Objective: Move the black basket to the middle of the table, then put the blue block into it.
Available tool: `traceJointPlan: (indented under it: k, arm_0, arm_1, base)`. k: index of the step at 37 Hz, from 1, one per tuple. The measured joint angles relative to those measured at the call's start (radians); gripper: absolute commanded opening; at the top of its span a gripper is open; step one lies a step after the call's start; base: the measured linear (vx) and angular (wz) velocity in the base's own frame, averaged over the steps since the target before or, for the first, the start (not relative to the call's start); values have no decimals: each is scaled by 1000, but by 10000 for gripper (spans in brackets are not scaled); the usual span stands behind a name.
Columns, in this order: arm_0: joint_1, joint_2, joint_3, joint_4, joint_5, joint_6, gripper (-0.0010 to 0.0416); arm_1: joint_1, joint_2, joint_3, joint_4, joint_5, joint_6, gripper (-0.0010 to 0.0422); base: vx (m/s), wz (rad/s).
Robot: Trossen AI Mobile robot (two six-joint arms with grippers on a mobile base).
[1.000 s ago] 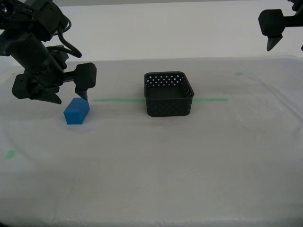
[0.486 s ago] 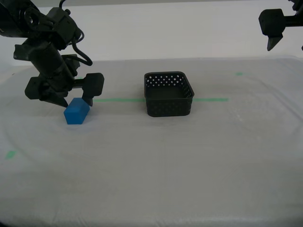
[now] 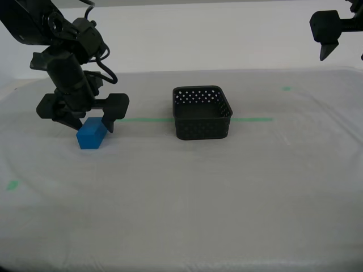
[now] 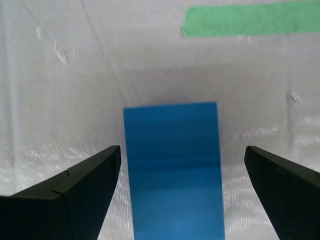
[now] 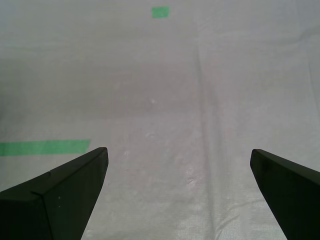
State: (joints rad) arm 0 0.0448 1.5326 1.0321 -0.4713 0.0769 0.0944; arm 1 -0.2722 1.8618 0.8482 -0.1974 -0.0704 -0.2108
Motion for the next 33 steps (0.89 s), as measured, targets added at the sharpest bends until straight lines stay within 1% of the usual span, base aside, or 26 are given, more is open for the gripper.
traceJointPlan:
  k: [17,33]
  arm_0:
    - [1,0,0,0,0,0,399]
    - [1,0,0,0,0,0,398]
  arm_1:
    - [0,-16,0,-56,1,-4,335]
    - [0,-16,0,-69,8,-16,264]
  base:
    - [0,0]
    - [0,0]
